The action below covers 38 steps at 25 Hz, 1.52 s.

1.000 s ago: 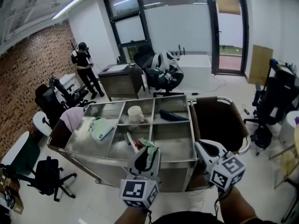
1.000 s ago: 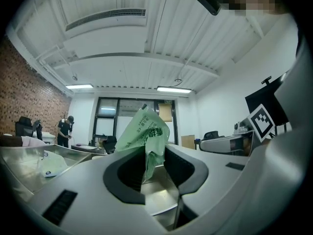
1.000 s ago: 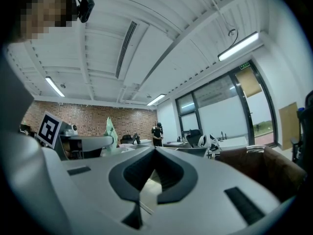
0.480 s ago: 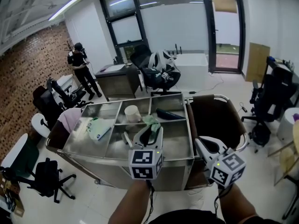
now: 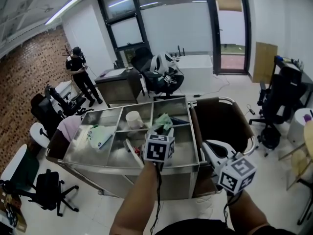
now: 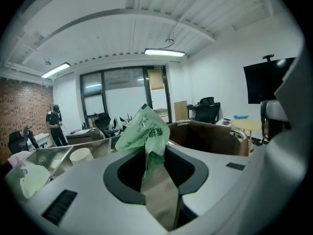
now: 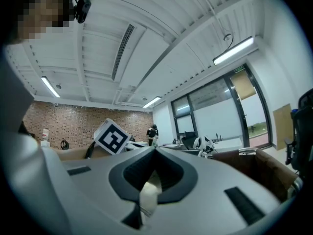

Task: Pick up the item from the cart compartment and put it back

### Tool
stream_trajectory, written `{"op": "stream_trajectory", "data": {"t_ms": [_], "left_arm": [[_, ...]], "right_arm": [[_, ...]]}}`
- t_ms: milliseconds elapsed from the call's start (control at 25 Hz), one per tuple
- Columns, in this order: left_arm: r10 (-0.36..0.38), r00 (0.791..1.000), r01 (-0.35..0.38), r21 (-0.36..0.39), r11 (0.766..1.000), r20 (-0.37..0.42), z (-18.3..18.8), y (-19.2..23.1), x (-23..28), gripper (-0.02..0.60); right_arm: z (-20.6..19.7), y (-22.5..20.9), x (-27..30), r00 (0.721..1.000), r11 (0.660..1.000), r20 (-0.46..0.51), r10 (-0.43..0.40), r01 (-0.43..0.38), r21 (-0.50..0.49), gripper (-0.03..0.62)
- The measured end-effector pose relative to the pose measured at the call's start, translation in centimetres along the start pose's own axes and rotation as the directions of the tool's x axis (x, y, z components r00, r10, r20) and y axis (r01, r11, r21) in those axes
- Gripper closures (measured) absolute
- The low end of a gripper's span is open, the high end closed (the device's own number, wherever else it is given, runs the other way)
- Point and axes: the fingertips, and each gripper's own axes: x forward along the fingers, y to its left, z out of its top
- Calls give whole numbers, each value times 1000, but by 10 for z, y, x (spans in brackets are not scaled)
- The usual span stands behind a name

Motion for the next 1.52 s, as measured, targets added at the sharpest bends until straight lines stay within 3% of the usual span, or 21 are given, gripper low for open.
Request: {"op": "stream_trajectory", "data": {"t_ms": [120, 360, 640, 760, 1160, 1320, 1400, 1520], "left_arm": [[-45, 995, 45, 1, 999, -93, -14, -9, 9, 469], [-57, 982, 59, 8, 998, -179, -32, -13, 14, 459], [-91, 984, 93, 7, 996, -153, -26, -19, 17, 402], [-97, 988, 99, 9, 995, -124, -19, -19, 19, 328], [-66, 991, 64, -17, 998, -119, -22, -6, 13, 328], [-32, 998, 30, -33, 999, -58, -10, 3, 8, 330], [-1, 1000, 0, -51, 999, -23, -9, 10, 4, 468], [31, 999, -27, -80, 996, 43, -2, 17, -5, 580]], "right_arm": [[1, -1, -2, 1000, 1000, 2, -4, 4, 0, 572], [2, -4, -4, 1000, 1000, 7, -16, 16, 5, 572], [1, -5, -1, 1000, 1000, 4, -6, 6, 7, 572], [2, -4, 2, 1000, 1000, 3, -2, 2, 5, 572], [-1, -3, 7, 1000, 1000, -9, 5, -5, -3, 572], [-1, -1, 10, 1000, 1000, -13, 8, -8, -7, 572], [-1, 0, 11, 1000, 1000, -17, 11, -11, -10, 572], [-2, 1, 13, 1000, 1000, -21, 11, -11, -13, 572]]}}
